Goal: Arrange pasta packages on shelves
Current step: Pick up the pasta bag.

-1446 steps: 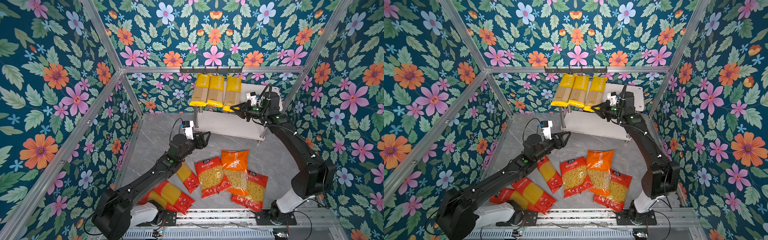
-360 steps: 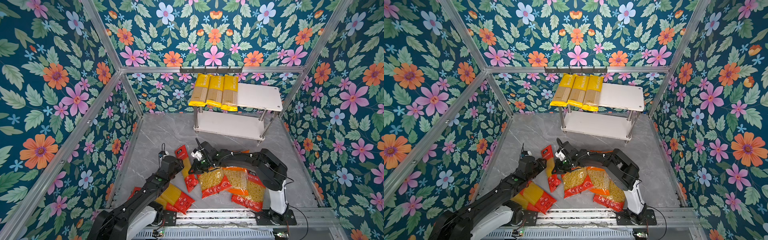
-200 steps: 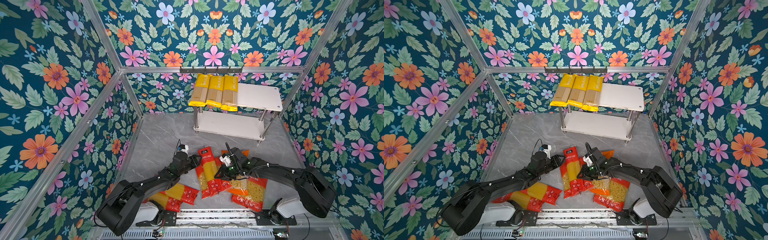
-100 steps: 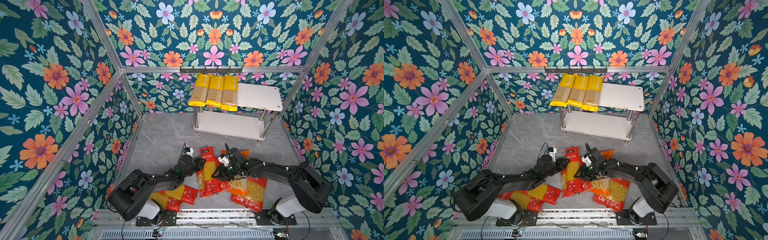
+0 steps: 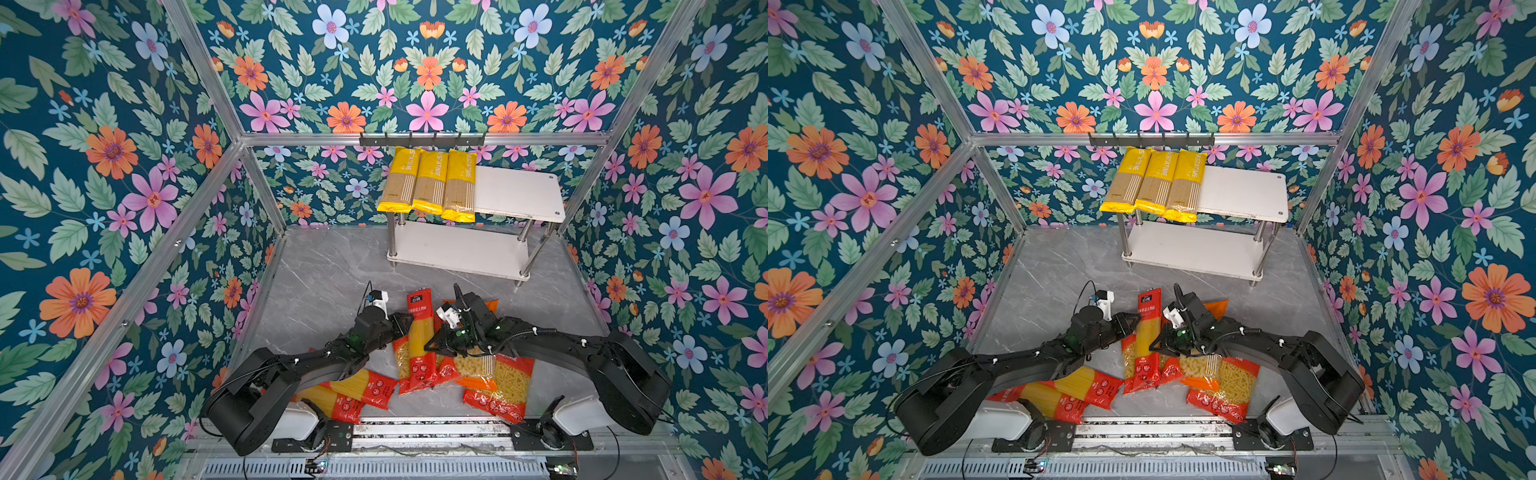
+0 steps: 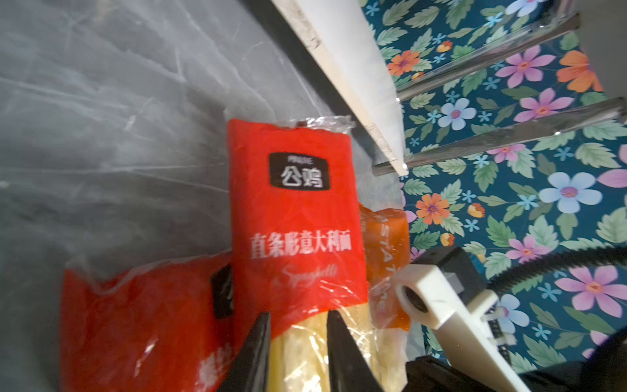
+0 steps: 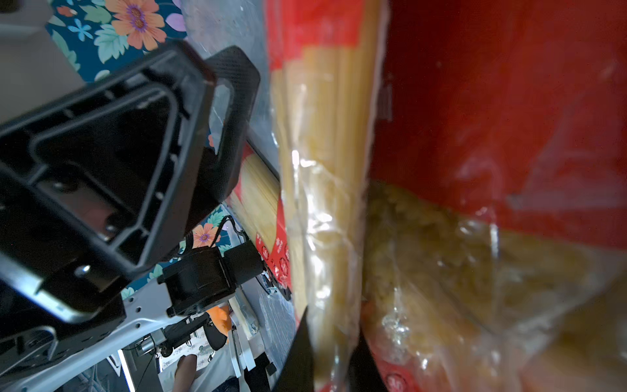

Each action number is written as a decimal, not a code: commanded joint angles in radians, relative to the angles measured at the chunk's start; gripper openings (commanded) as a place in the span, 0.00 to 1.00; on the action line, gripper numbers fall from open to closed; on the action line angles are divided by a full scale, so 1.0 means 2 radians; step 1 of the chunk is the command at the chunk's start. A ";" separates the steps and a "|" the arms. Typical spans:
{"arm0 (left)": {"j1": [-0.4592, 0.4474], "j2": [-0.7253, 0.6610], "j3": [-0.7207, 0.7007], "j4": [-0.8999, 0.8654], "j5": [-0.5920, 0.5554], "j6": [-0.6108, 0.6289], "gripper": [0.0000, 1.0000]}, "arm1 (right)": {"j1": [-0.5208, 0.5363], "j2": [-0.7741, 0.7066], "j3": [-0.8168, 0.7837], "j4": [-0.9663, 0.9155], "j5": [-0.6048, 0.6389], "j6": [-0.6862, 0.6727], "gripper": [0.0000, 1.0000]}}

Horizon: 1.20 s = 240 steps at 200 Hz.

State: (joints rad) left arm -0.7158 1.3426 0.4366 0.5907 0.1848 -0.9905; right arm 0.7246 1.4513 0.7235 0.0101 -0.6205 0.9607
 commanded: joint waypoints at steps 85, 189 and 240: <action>0.056 -0.088 0.032 -0.057 0.056 0.053 0.55 | -0.005 -0.055 0.033 0.044 0.007 -0.084 0.06; 0.089 -0.095 0.117 -0.072 0.124 0.144 0.73 | -0.011 -0.128 0.086 0.026 0.006 -0.252 0.00; 0.088 -0.087 0.136 -0.047 0.149 0.213 0.81 | -0.051 -0.168 0.082 0.011 -0.022 -0.266 0.00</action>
State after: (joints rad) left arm -0.5396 1.1656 0.7021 0.4461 0.4419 -0.6636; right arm 0.6525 1.1549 0.8795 -0.0658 -0.6121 0.4889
